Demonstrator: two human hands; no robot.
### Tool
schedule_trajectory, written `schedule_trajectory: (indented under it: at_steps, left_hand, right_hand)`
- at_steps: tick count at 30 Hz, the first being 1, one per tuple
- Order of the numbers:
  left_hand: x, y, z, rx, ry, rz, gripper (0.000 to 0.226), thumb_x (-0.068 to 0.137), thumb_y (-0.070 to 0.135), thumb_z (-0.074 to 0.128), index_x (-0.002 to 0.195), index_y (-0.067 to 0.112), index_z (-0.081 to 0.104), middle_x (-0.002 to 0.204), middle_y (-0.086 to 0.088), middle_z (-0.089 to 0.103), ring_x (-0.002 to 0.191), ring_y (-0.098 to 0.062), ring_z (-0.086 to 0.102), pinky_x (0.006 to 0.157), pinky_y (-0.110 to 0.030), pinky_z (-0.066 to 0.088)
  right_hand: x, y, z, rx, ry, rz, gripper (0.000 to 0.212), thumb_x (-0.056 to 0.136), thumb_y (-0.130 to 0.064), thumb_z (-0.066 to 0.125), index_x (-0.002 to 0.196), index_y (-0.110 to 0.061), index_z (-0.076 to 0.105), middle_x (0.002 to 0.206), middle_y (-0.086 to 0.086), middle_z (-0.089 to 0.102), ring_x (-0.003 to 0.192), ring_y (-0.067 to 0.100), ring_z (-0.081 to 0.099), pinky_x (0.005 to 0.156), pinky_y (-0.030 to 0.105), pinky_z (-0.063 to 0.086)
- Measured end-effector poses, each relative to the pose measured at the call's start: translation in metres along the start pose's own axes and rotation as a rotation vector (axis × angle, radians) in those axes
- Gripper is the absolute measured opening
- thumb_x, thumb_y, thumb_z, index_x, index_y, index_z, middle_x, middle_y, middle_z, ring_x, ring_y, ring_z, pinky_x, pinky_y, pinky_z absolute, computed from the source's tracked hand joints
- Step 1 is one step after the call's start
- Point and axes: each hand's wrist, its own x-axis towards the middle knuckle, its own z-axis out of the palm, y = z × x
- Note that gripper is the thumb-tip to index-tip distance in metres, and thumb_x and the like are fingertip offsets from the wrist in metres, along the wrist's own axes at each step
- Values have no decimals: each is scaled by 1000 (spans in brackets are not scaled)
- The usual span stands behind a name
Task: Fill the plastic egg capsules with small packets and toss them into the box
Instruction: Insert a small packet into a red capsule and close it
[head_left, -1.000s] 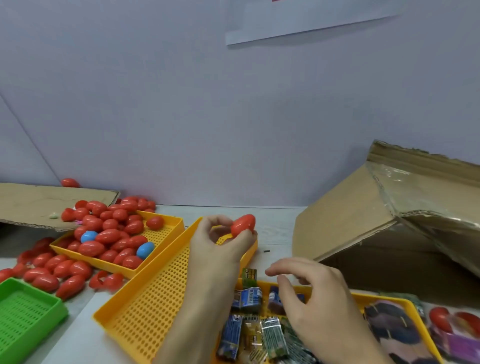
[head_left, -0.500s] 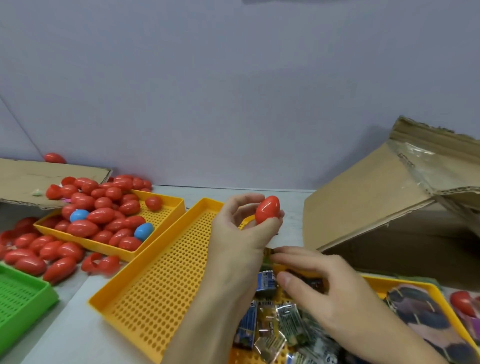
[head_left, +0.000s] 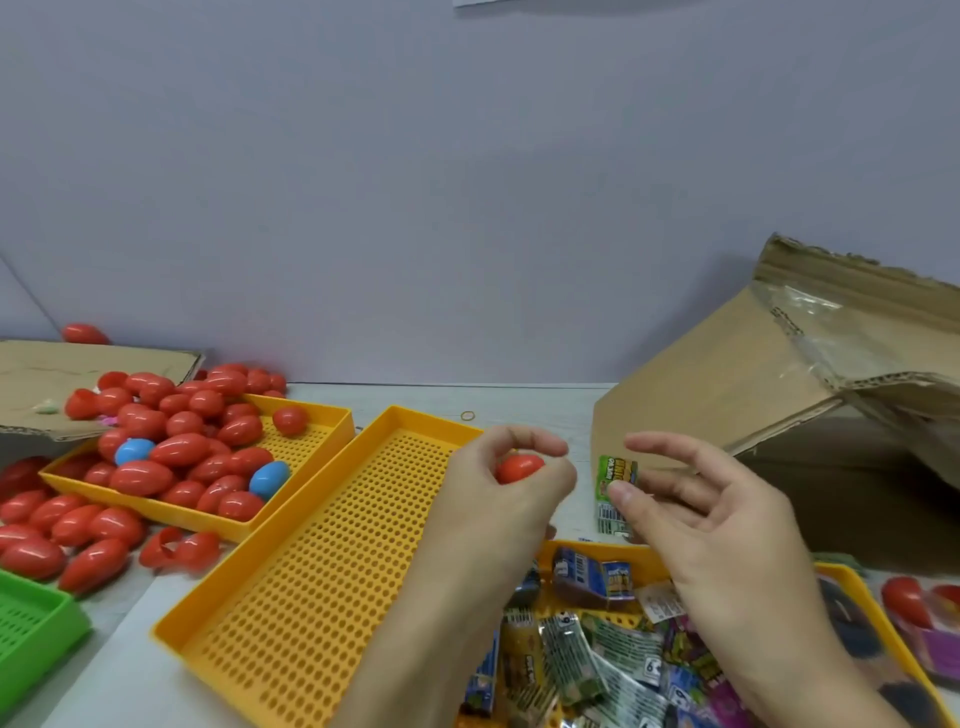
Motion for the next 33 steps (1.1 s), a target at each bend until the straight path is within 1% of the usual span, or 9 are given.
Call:
schedule_trajectory:
  at_steps: [2, 5, 9, 12, 15, 17, 22, 28, 33]
  left_hand:
    - [-3, 1, 3, 75, -47, 24, 4, 82, 29, 74, 78, 32, 73, 55, 17, 57, 52, 0, 51, 58, -19, 49]
    - [-5, 1, 6, 93, -64, 31, 8, 81, 35, 76, 76, 29, 76, 49, 17, 55, 48, 2, 50, 50, -11, 40]
    - [-3, -1, 5, 120, -6, 23, 11, 80, 27, 78, 72, 20, 77, 48, 18, 55, 47, 3, 51, 50, -10, 40]
    - [-3, 0, 6, 106, -7, 25, 13, 82, 24, 77, 69, 21, 75, 48, 18, 55, 48, 3, 51, 57, -16, 41]
    - [-3, 1, 7, 107, 7, 37, 15, 82, 22, 76, 67, 19, 74, 53, 18, 58, 51, 3, 51, 60, -20, 46]
    - [-2, 0, 8, 144, 34, 61, 17, 82, 21, 75, 66, 16, 72, 56, 16, 59, 52, 3, 52, 57, -18, 48]
    - [1, -3, 9, 251, 131, 128, 16, 82, 17, 74, 67, 14, 67, 57, 15, 59, 53, 2, 52, 52, -13, 46]
    - [1, -3, 9, 224, 72, 139, 13, 83, 19, 73, 71, 14, 70, 56, 13, 58, 52, 1, 51, 51, -14, 45]
    - [0, -3, 9, 240, -21, 138, 9, 82, 14, 74, 74, 15, 70, 55, 13, 54, 52, -1, 50, 56, -17, 50]
  right_hand:
    - [1, 1, -1, 38, 4, 13, 32, 78, -15, 75, 103, -34, 68, 85, -2, 77, 80, 11, 75, 71, 17, 58]
    - [1, 0, -1, 28, 9, 17, 30, 82, -19, 72, 107, -35, 65, 83, -5, 77, 80, 7, 74, 65, 17, 57]
    - [0, -1, 0, -6, 14, 7, 27, 86, -22, 70, 107, -37, 64, 80, -8, 77, 78, 3, 72, 69, 20, 51]
    - [0, 0, 0, -5, 10, 3, 26, 86, -23, 69, 106, -39, 64, 81, -10, 77, 77, 2, 72, 63, 17, 52]
    - [0, 0, -1, 7, 31, 3, 26, 85, -24, 71, 106, -38, 65, 81, -8, 77, 77, 3, 72, 70, 22, 51]
    - [0, 1, -2, 26, 37, 3, 27, 84, -22, 72, 106, -37, 65, 82, -6, 77, 79, 5, 73, 71, 24, 52]
    - [1, 3, -4, 77, 19, 18, 30, 81, -18, 74, 104, -35, 66, 84, -1, 77, 79, 9, 74, 59, 14, 54]
    - [2, 7, -2, 100, -6, 49, 24, 87, -16, 70, 102, -34, 69, 91, -6, 75, 85, 8, 72, 59, 17, 54]
    - [2, 6, -2, 98, -30, 53, 30, 90, -12, 67, 107, -37, 67, 92, -8, 75, 82, 6, 72, 60, 17, 54]
